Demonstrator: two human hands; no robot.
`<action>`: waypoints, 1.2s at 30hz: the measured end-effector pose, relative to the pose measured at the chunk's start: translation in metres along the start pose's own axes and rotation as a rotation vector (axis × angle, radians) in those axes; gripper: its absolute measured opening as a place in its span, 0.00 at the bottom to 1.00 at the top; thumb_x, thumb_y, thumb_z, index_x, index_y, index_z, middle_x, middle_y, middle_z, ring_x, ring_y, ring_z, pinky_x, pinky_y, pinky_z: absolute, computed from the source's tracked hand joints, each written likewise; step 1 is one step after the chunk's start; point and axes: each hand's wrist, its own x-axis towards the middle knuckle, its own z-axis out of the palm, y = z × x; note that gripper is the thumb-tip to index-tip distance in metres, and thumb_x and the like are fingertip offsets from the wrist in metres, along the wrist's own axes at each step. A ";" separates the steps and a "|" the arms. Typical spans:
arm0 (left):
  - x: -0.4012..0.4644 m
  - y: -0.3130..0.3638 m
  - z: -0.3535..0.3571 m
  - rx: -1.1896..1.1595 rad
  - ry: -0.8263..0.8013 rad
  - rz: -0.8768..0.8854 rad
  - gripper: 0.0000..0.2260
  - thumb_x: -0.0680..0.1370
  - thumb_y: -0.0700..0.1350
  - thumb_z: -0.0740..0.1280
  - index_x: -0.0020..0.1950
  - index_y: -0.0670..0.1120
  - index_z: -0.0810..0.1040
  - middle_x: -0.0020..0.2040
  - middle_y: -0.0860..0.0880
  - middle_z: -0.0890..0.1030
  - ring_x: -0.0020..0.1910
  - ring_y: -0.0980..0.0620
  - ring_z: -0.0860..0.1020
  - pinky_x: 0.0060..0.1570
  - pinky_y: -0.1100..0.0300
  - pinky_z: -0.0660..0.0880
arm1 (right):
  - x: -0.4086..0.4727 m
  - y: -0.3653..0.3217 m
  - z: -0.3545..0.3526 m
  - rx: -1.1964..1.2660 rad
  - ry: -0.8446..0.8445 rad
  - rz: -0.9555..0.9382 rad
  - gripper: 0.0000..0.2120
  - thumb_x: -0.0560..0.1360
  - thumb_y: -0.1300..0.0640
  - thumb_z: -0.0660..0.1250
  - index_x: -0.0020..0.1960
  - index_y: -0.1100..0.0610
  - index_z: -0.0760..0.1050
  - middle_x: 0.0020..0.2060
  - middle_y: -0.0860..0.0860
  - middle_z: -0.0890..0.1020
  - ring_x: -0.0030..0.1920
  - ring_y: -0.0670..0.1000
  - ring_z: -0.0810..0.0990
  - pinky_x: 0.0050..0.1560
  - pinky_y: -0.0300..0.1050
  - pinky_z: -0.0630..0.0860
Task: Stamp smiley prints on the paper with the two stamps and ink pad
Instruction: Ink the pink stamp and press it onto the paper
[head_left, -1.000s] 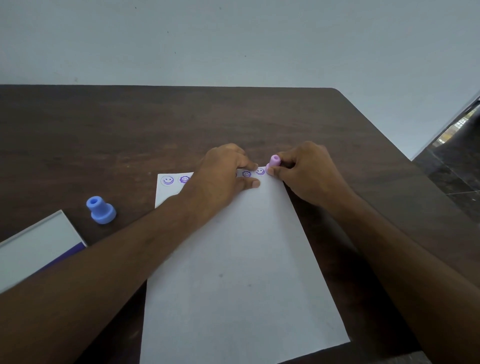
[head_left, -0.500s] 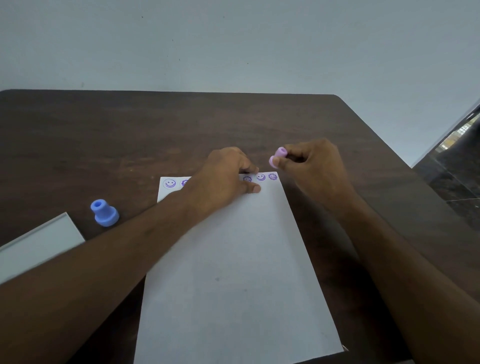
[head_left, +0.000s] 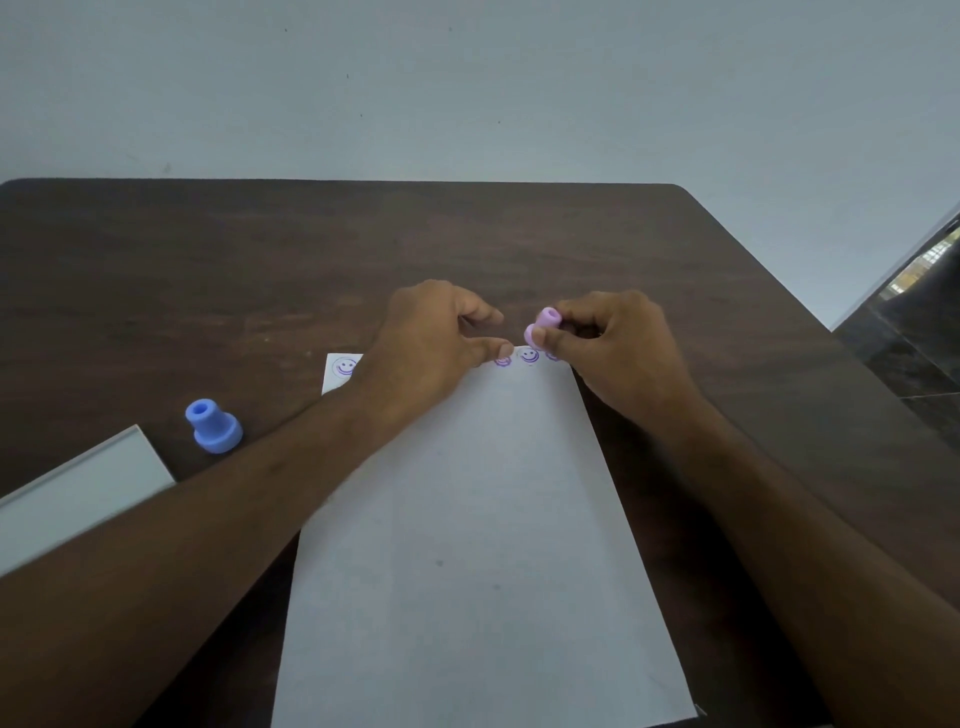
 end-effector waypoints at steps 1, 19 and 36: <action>-0.001 0.001 -0.002 -0.013 0.005 -0.001 0.16 0.67 0.54 0.77 0.53 0.52 0.84 0.37 0.57 0.80 0.35 0.63 0.77 0.32 0.76 0.66 | -0.001 0.000 0.001 -0.005 0.011 -0.009 0.15 0.74 0.51 0.69 0.37 0.62 0.81 0.30 0.58 0.82 0.36 0.53 0.78 0.39 0.45 0.73; -0.074 -0.021 -0.062 0.082 0.215 0.009 0.11 0.75 0.51 0.71 0.56 0.52 0.82 0.43 0.59 0.79 0.38 0.64 0.74 0.39 0.78 0.67 | -0.011 -0.049 0.014 0.266 -0.061 0.040 0.05 0.69 0.54 0.75 0.44 0.53 0.84 0.27 0.44 0.83 0.24 0.41 0.75 0.30 0.38 0.73; -0.218 -0.054 -0.142 0.181 0.466 -0.097 0.08 0.75 0.48 0.70 0.53 0.56 0.80 0.47 0.63 0.77 0.45 0.61 0.75 0.45 0.75 0.68 | -0.050 -0.199 0.058 0.500 -0.346 -0.258 0.09 0.68 0.55 0.76 0.49 0.55 0.85 0.41 0.49 0.87 0.34 0.41 0.81 0.34 0.31 0.74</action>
